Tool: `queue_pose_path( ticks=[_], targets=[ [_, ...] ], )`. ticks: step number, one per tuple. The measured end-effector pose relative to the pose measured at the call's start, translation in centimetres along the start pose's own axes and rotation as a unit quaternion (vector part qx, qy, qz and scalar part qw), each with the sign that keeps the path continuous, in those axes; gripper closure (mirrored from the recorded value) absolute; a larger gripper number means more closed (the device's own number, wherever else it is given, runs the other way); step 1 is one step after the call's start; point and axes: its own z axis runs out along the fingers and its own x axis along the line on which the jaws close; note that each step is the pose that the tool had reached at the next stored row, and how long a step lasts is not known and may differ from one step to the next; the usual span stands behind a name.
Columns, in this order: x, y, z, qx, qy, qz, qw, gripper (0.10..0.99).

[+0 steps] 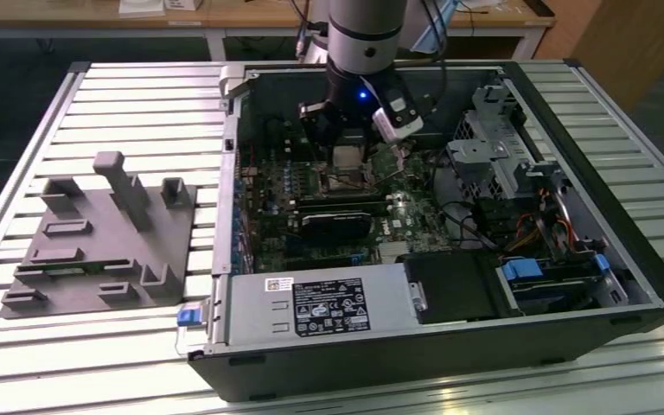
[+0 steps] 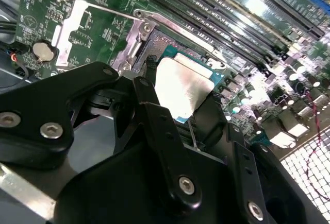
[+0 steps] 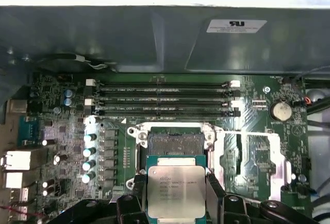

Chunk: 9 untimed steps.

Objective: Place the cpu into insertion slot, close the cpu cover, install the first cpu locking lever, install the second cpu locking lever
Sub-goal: 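Place the cpu into insertion slot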

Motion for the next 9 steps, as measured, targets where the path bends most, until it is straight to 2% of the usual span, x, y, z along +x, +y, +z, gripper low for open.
queue_pose_path(
  ticks=[5,9],
  targets=[
    [0.00,0.50,0.51,0.0000,0.0004,-0.004,1.0000,0.545],
    [-0.02,0.60,0.90,0.0000,0.0005,-0.005,1.0000,0.545]
  ],
)
